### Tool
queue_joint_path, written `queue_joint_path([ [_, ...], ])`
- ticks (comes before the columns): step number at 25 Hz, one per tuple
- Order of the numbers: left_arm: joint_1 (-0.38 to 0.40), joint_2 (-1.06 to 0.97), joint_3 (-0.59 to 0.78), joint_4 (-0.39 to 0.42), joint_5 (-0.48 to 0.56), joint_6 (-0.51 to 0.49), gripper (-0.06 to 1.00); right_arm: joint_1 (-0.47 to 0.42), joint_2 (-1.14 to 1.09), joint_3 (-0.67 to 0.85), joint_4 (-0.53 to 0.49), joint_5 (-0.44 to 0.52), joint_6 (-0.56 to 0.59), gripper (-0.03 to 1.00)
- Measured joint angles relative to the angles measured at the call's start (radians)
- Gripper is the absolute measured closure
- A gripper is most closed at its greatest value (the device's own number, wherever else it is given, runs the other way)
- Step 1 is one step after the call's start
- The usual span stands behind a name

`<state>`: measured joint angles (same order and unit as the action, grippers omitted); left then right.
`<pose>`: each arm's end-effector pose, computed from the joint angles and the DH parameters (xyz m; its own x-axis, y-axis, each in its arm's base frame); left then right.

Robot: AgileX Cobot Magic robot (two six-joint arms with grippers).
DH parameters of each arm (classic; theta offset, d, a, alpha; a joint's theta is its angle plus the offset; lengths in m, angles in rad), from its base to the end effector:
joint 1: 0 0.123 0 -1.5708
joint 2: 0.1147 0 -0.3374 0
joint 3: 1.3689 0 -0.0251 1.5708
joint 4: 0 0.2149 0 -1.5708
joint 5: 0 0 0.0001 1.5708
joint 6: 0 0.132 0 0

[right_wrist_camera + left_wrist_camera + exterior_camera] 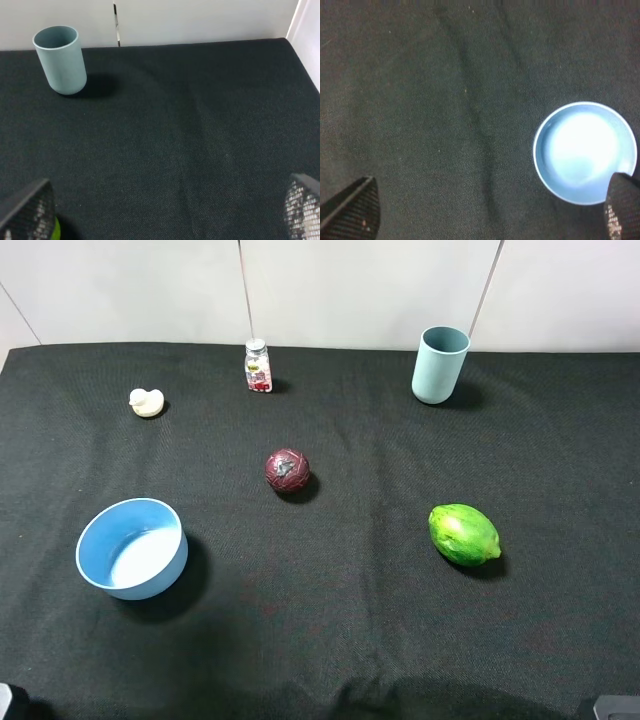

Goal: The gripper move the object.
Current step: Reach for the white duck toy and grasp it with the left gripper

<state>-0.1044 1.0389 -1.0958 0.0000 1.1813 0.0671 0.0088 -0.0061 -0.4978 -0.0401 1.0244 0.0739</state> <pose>0.1386 -0.0145 0.3735 -0.8474 0.1562 -0.5075 0.1614 0.9863 0.0341 -0.0512 -0.0050 0.2447 -0.4178 0.0493 -0.9072 0.0445 0.9984 0.0338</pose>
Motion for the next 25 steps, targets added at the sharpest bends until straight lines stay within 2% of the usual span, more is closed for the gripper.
queue_joint_path([
  [13,0.002,0.344,-0.154,0.009,-0.002,0.004,0.0,0.0,0.0,0.0,0.0,0.0,0.0,0.27],
  [25,0.087,0.542,-0.202,-0.04,-0.02,0.097,-0.03,0.0,0.0,0.0,0.0,0.0,0.0,0.27],
])
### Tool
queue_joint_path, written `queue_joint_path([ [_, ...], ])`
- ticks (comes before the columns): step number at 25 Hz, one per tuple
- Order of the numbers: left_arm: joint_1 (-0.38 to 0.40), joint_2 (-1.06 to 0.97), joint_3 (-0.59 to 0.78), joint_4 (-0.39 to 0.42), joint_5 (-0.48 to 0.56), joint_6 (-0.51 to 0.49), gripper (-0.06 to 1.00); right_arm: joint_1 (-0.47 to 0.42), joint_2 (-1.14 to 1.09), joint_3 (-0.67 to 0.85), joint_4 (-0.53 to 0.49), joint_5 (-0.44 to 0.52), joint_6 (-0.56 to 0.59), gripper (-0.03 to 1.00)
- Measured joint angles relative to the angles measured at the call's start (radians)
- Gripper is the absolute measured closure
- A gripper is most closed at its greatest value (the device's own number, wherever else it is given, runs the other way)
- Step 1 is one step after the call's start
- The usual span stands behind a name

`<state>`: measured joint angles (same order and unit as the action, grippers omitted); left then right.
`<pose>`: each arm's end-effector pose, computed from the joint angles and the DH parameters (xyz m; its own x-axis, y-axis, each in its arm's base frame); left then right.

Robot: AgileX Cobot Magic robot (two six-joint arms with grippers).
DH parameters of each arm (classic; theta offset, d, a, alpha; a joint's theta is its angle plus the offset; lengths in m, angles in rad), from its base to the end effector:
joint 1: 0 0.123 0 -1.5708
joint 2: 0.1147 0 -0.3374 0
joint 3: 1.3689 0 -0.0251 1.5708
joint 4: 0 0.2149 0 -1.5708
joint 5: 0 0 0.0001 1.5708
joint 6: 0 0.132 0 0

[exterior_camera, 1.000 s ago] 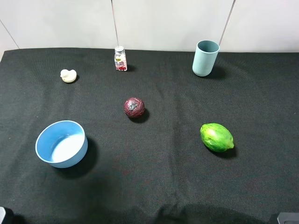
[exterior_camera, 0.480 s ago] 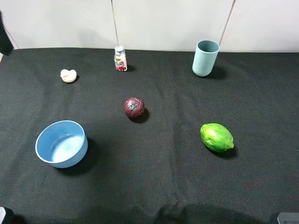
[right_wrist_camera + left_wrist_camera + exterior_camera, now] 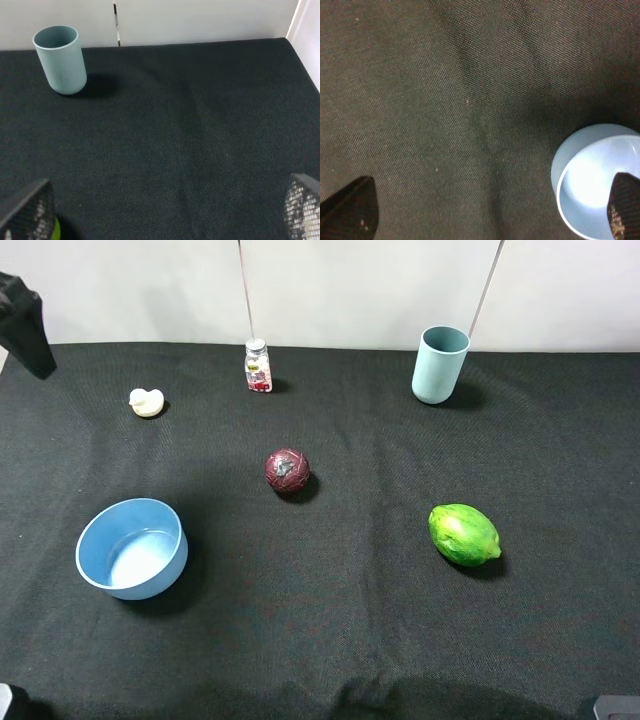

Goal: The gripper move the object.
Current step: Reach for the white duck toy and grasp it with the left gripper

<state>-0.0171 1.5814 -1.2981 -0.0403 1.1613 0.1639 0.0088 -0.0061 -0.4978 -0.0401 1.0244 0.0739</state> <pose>0.2856 -0.0098 0.3116 -0.9628 0.1637 -0.2151 0.1686 0.9857 -0.0045 -0.0512 -0.0050 0.2447 -0.4178 0.0493 -0.9072 0.0445 0.9984 0.0338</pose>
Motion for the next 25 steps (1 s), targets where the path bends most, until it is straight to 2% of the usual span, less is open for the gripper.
queue_joint_path([
  [11,0.002,0.16,-0.009,-0.006,-0.085,0.007,-0.03,0.0,0.0,0.0,0.0,0.0,0.0,0.27],
  [25,0.002,0.363,-0.201,-0.006,-0.093,0.012,-0.03,0.0,0.0,0.0,0.0,0.0,0.0,0.27],
])
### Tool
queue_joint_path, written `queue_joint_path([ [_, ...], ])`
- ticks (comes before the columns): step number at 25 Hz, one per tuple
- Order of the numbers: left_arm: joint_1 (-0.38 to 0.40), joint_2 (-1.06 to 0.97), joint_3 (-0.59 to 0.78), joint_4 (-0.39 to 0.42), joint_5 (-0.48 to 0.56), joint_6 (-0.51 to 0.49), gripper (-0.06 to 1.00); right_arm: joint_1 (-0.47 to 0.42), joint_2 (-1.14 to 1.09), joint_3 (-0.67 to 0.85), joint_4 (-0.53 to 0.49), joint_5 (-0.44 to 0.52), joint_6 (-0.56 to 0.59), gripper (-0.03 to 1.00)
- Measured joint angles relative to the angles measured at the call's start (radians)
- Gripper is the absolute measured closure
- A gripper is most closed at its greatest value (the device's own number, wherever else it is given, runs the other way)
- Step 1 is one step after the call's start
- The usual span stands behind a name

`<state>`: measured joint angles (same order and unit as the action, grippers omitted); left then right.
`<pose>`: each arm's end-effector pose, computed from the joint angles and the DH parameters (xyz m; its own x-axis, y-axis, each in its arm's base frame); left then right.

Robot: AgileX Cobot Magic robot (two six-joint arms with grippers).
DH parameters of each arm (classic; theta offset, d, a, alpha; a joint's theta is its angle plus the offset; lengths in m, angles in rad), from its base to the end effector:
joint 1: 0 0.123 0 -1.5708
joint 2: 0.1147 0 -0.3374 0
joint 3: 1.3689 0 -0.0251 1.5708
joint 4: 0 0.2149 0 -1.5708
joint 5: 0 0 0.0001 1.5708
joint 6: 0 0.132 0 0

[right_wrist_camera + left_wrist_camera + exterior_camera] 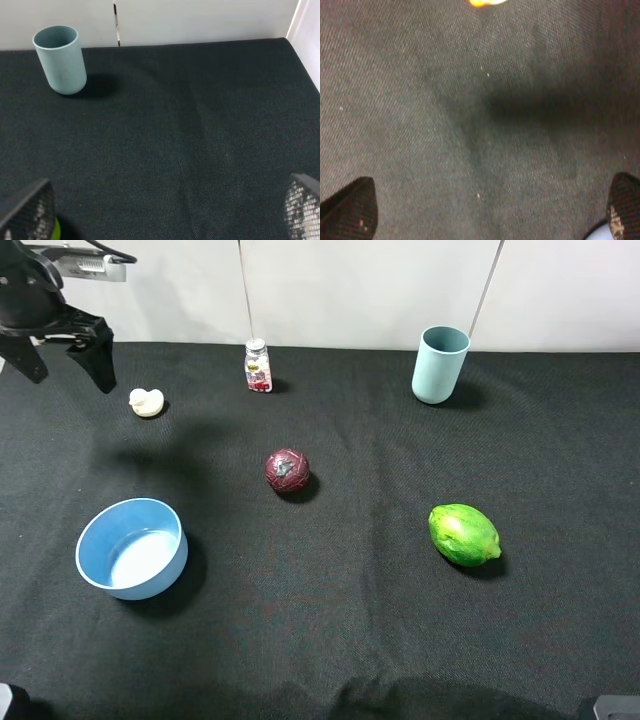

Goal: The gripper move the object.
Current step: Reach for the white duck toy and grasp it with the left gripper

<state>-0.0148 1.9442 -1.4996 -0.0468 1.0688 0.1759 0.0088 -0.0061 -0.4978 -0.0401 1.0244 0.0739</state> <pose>0.3872 -0.0111 0.2388 -0.9746 0.1671 -0.1491 0.1716 0.9850 -0.0180 -0.0512 -0.0050 0.2447 -0.4178 0.0493 -0.9072 0.0445 0.9984 0.0338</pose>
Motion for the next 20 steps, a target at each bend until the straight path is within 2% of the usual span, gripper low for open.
queue_joint_path([
  [10,0.0,0.16,-0.138,0.001,-0.012,0.042,-0.03,0.0,0.0,0.0,0.0,0.0,0.0,0.27],
  [20,-0.035,0.274,-0.208,0.03,-0.089,0.077,-0.03,0.0,0.0,0.0,0.0,0.0,0.0,0.27],
])
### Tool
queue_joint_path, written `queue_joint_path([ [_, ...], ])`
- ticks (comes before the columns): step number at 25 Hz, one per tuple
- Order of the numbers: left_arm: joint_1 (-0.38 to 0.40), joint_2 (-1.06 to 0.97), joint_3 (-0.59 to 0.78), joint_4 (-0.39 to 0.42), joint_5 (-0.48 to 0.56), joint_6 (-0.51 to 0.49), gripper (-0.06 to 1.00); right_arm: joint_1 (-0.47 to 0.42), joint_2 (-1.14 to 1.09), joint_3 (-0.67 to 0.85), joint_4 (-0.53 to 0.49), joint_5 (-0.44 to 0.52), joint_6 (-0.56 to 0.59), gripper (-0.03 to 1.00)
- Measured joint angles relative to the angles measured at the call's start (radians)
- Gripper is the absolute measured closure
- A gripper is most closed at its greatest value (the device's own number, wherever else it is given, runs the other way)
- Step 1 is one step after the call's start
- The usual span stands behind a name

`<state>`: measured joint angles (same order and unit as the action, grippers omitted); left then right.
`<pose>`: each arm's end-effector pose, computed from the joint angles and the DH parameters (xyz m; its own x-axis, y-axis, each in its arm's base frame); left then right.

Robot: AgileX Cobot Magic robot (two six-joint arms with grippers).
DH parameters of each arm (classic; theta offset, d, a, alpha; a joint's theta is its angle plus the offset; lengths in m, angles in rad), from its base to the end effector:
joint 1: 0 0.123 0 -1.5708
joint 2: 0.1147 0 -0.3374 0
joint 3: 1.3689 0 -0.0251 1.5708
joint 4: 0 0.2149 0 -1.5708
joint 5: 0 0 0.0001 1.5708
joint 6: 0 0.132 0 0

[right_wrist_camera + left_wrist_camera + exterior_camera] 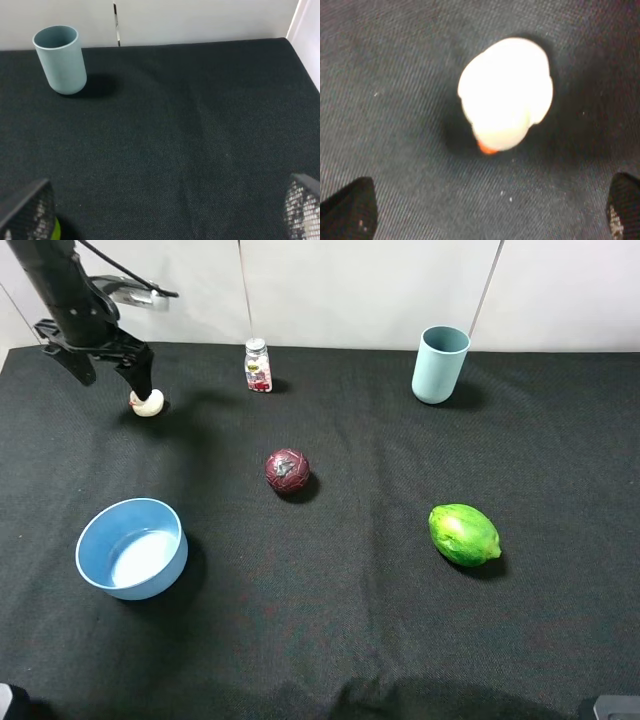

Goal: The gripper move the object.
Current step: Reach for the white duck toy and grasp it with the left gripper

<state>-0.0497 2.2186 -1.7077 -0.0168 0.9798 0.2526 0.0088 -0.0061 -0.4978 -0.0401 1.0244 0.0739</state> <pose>0.4605 -0.0248 0.1713 -0.9433 0.2880 -0.1650 0.2877 0.9574 0.0268 -0.0512 -0.0050 0.2447 -0.4178 0.0493 -0.9072 0.0445 0.9984 0.0338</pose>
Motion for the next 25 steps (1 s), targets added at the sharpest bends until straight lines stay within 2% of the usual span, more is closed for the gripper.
queue_joint_path([
  [19,-0.041,0.109,-0.01,0.045,-0.122,0.077,-0.02,0.0,0.0,0.0,0.0,0.0,0.0,0.27],
  [25,-0.041,0.127,-0.01,0.044,-0.134,0.082,0.03,0.0,0.0,0.0,0.0,0.0,0.0,0.27],
])
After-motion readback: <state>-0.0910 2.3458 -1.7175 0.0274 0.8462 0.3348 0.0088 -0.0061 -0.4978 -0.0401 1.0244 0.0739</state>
